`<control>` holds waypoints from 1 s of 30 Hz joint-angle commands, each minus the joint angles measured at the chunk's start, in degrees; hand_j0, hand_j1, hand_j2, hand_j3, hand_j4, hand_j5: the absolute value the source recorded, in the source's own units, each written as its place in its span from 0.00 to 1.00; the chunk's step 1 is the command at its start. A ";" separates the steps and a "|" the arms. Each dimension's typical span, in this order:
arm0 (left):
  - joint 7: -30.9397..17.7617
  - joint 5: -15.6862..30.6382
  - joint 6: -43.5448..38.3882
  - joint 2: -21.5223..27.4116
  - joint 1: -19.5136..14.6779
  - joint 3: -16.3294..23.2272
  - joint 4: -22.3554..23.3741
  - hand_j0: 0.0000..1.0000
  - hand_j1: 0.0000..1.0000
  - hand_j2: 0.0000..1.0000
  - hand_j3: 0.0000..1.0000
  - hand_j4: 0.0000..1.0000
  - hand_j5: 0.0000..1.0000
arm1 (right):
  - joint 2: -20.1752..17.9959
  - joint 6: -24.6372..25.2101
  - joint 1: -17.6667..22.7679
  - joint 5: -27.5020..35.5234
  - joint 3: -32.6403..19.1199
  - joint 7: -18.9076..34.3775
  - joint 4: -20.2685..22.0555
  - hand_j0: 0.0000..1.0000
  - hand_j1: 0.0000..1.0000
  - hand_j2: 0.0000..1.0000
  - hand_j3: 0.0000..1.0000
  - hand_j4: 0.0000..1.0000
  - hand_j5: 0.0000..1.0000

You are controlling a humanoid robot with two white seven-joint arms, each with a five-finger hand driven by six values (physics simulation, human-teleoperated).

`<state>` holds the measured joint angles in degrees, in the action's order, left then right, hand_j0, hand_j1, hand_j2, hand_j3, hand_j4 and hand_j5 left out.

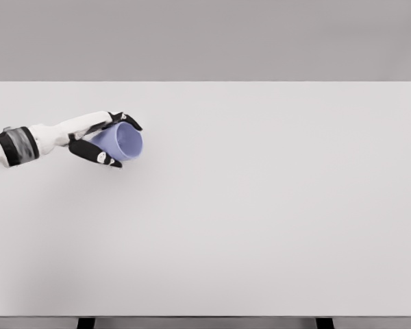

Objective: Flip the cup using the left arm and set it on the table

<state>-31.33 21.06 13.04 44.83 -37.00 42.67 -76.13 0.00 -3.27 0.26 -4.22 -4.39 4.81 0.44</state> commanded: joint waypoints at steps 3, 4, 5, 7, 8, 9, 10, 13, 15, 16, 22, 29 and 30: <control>-3.67 19.98 11.04 -3.61 0.09 -5.66 9.58 0.60 0.60 0.60 0.60 0.60 0.60 | 0.00 0.02 0.00 0.00 0.00 0.03 0.00 1.00 1.00 1.00 1.00 1.00 1.00; -3.67 21.65 11.04 -5.19 0.00 -6.46 11.61 0.60 0.60 0.60 0.60 0.60 0.60 | 0.00 0.02 0.00 0.00 0.00 -0.06 0.00 1.00 1.00 1.00 1.00 1.00 1.00; -3.67 23.59 10.86 -7.83 0.00 -8.56 13.98 0.60 0.60 0.60 0.60 0.60 0.60 | 0.00 0.02 0.00 0.00 0.00 0.03 0.00 1.00 1.00 1.00 1.00 1.00 1.00; -3.67 23.68 11.13 -11.52 0.88 -9.71 14.51 0.60 0.60 0.60 0.60 0.60 0.60 | 0.00 0.02 0.00 0.00 0.00 0.03 0.00 1.00 1.00 1.00 1.00 1.00 1.00; -3.67 23.68 11.48 -12.57 2.19 -9.80 14.25 0.61 0.61 0.61 0.61 0.61 0.61 | 0.00 0.02 0.00 0.00 0.00 0.03 0.00 1.00 1.00 1.00 1.00 1.00 1.00; -3.67 23.59 11.74 -13.28 2.72 -10.15 14.34 0.61 0.61 0.61 0.61 0.61 0.61 | 0.00 0.02 0.09 0.00 0.00 0.03 0.00 1.00 1.00 1.00 1.00 1.00 1.00; -3.67 23.32 12.88 -14.77 3.78 -11.03 14.43 0.61 0.61 0.61 0.61 0.61 0.61 | 0.00 0.02 0.00 0.00 0.00 0.03 0.00 1.00 1.00 1.00 1.00 1.00 1.00; -3.67 23.06 16.92 -16.53 6.41 -11.38 14.60 0.61 0.61 0.61 0.61 0.61 0.61 | 0.00 0.02 0.00 0.00 0.00 0.03 0.00 1.00 1.00 1.00 1.00 1.00 1.00; -3.67 23.06 17.19 -17.93 7.38 -12.26 14.51 0.62 0.62 0.62 0.62 0.62 0.62 | 0.00 0.02 0.00 0.00 0.00 0.03 0.00 1.00 1.00 1.00 1.00 1.00 1.00; -3.67 23.06 17.19 -18.90 8.43 -12.87 14.51 0.62 0.62 0.62 0.62 0.62 0.62 | 0.00 0.02 0.00 0.00 0.00 0.03 0.00 1.00 1.00 1.00 1.00 1.00 1.00; -3.67 23.06 19.73 -21.19 11.69 -13.75 14.78 0.66 0.66 0.66 0.66 0.66 0.66 | 0.00 0.02 0.00 0.00 0.00 0.03 0.00 1.00 1.00 1.00 1.00 1.00 1.00; -3.67 21.74 21.96 -22.86 14.68 -13.67 14.87 0.69 0.69 0.69 0.69 0.69 0.69 | 0.00 0.02 0.00 0.00 0.00 0.03 0.00 1.00 1.00 1.00 1.00 1.00 1.00; -3.67 21.39 21.96 -22.95 14.77 -13.67 14.87 0.70 0.70 0.70 0.70 0.70 0.70 | 0.00 -0.07 0.09 0.00 0.00 0.03 0.00 1.00 1.00 1.00 1.00 1.00 1.00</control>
<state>-34.99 42.75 34.76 22.21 -22.15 29.02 -61.22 0.00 -3.26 0.35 -4.23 -4.39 4.81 0.44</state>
